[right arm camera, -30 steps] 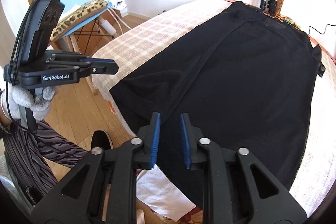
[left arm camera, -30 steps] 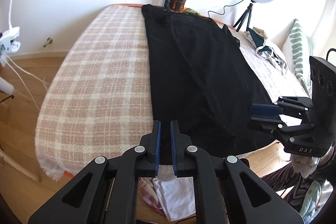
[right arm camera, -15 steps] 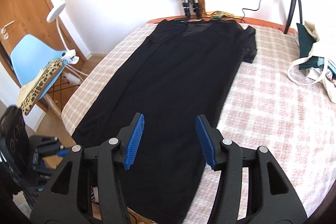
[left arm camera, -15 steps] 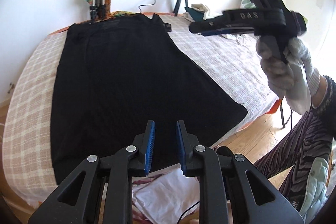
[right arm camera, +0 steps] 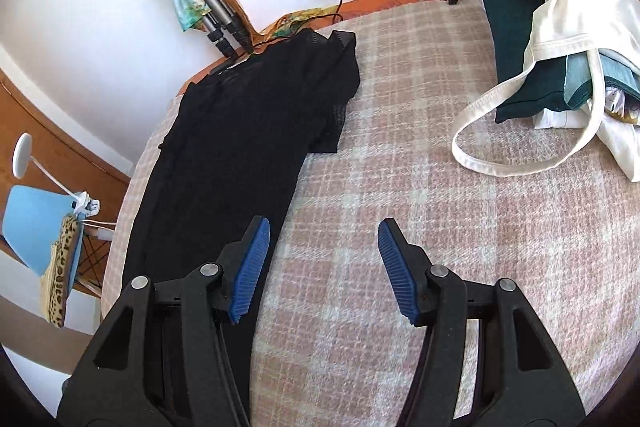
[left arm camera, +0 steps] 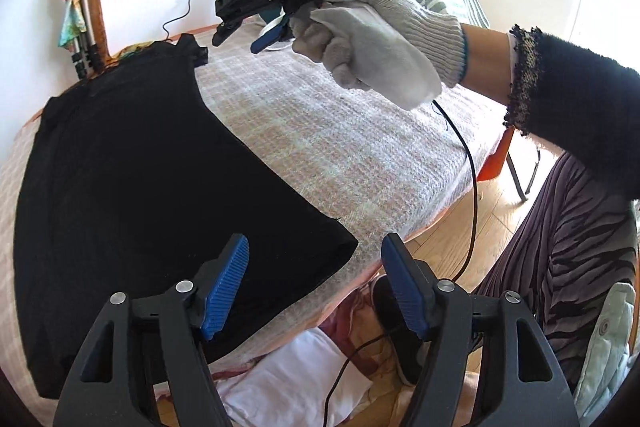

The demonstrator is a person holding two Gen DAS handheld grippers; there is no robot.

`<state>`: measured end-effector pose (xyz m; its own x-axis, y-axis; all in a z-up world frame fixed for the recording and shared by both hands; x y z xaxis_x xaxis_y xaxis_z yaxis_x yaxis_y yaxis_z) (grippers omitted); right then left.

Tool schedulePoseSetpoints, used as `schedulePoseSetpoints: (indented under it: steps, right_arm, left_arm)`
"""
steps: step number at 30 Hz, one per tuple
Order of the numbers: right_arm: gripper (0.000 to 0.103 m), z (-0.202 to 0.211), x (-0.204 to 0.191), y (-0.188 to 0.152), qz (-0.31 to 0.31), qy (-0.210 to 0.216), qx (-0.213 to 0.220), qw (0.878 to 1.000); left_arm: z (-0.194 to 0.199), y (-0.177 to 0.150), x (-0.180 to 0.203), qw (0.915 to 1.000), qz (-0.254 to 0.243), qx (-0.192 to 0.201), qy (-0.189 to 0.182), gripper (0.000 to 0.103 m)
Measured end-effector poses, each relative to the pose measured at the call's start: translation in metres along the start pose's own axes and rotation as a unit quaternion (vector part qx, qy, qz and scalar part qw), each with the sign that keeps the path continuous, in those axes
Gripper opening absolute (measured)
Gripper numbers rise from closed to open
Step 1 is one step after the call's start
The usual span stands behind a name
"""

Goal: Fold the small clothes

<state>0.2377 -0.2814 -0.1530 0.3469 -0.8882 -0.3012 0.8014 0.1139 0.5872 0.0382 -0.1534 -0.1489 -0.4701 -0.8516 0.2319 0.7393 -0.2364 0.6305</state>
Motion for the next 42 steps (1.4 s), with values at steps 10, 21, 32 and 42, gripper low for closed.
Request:
schedulePoseSetpoints:
  steps: [10,21,32,42]
  right_arm:
    - [0.06,-0.045,0.018,0.041,-0.052,0.026,0.008,0.998]
    - [0.06,-0.069,0.028,0.06,-0.082,0.019,0.012,0.996]
    - [0.014,-0.092,0.006,0.071,-0.053,0.018,0.003,0.998]
    - [0.005,-0.087,-0.014,0.1,-0.082,0.038,0.041,0.995]
  left_arm:
    - [-0.02,-0.004,0.003,0.9999,-0.001,-0.012,0.011,0.047]
    - [-0.024,-0.006,0.006,0.9998,-0.006,-0.004,0.016,0.047]
    - [-0.024,0.005,-0.015,0.9978,0.065,0.013,0.0,0.005]
    - [0.006,0.01,-0.052,0.9818,0.175,0.069,-0.023,0.003]
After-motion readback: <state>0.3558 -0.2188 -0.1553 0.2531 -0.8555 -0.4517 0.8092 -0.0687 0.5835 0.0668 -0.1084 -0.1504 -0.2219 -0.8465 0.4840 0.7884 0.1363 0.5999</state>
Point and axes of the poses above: each gripper's, at about its wrist camera, not at the fingertips, and z roughly against the way its jaws point, x to its right, y to its top, the point moved 3 cm from there along -z, roughly the way its jaws point, and after that the axes turned 14 degrees about z, right-handed, at the moved point
